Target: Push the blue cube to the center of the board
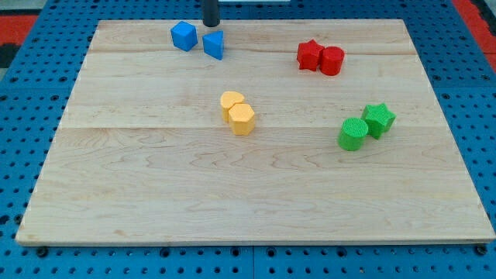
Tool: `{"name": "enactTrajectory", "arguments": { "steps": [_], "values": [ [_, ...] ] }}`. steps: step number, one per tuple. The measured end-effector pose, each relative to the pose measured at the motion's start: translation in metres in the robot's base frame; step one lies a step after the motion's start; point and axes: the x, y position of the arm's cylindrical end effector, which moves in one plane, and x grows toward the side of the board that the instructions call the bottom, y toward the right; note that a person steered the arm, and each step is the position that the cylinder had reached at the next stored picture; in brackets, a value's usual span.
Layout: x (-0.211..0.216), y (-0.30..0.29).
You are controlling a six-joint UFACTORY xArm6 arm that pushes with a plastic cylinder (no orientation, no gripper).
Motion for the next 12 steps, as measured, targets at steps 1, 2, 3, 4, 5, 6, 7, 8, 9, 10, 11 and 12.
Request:
{"name": "enactTrajectory", "arguments": {
  "steps": [1,2,3,4,5,6,7,8,9,10,11,12],
  "values": [
    [0.0,0.0],
    [0.001,0.0],
    [0.001,0.015],
    [0.001,-0.02],
    [0.026,-0.058],
    [0.066,-0.041],
    [0.059,-0.05],
    [0.036,-0.103],
    [0.069,-0.083],
    [0.096,-0.027],
    [0.116,0.039],
    [0.078,-0.02]
  ]
}}
